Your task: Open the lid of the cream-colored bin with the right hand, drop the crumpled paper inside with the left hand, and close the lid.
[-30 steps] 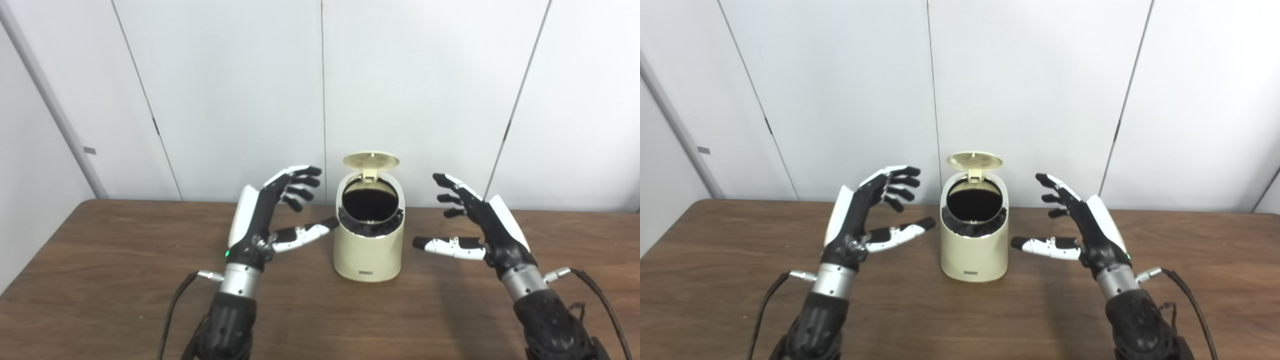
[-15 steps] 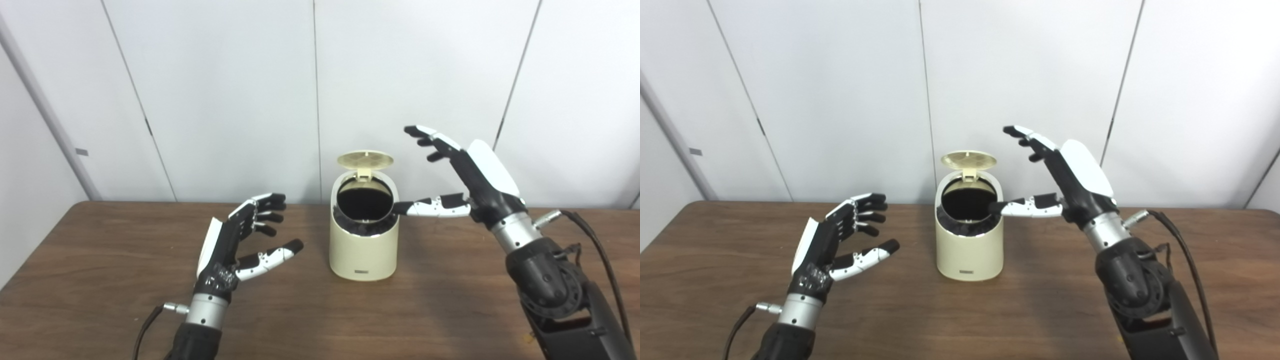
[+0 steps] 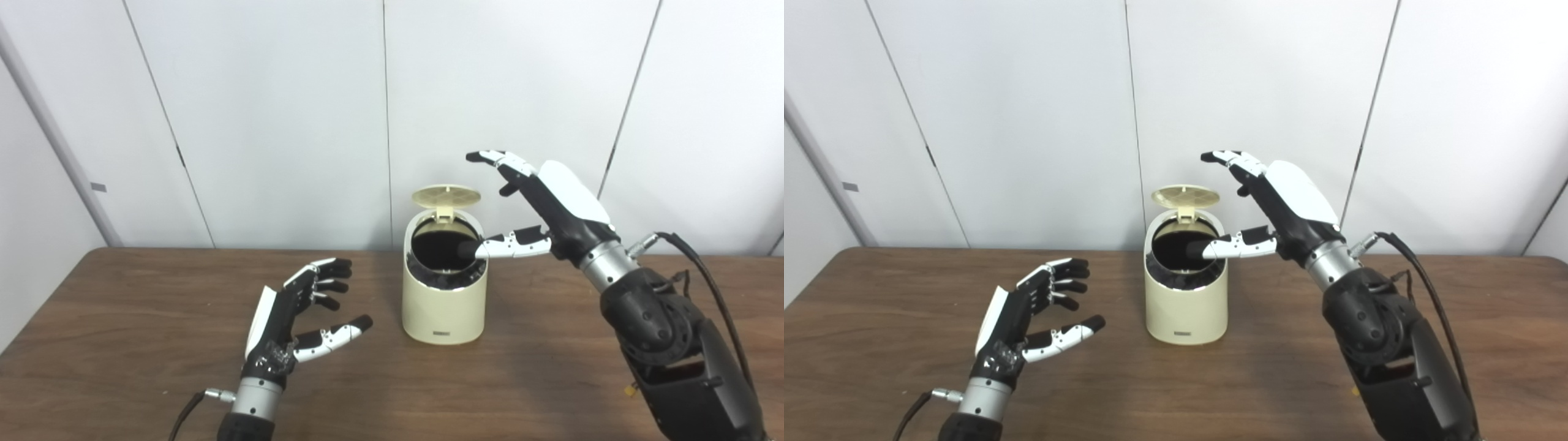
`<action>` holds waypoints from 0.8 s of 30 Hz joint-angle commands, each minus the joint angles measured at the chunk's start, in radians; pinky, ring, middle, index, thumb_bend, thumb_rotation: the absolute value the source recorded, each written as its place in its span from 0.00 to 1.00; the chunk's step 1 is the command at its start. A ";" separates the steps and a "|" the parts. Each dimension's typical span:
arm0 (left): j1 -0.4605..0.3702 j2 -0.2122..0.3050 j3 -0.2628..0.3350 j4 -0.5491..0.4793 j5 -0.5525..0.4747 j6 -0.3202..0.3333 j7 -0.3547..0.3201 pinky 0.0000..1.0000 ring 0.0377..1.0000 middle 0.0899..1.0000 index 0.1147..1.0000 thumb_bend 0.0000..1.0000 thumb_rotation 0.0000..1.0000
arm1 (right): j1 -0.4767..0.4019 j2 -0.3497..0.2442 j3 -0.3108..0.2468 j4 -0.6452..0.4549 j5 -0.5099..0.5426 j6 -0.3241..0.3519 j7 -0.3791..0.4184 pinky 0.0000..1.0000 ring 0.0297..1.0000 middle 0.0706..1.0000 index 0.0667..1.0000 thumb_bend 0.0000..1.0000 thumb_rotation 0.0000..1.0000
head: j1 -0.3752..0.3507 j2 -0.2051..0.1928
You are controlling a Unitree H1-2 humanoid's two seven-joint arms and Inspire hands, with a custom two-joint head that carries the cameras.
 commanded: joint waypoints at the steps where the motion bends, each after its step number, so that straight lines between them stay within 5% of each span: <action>1: -0.017 -0.005 -0.001 -0.017 0.009 -0.028 0.010 0.56 0.67 0.70 0.74 0.74 0.14 | -0.061 -0.016 0.001 -0.019 -0.018 -0.004 0.004 0.83 0.99 0.91 0.89 0.75 0.61 | 0.000 0.001; 6: -0.014 -0.009 -0.002 -0.021 0.012 -0.023 0.008 0.56 0.67 0.71 0.75 0.75 0.13 | -0.065 -0.019 0.010 -0.010 -0.030 -0.003 0.030 0.99 1.00 0.91 0.88 0.74 0.62 | 0.000 0.001; 24: -0.019 -0.019 -0.012 -0.023 0.020 -0.025 0.007 0.56 0.66 0.70 0.74 0.75 0.14 | -0.091 -0.038 0.064 0.023 -0.123 -0.061 0.040 1.00 1.00 0.82 0.82 0.75 0.61 | 0.019 0.009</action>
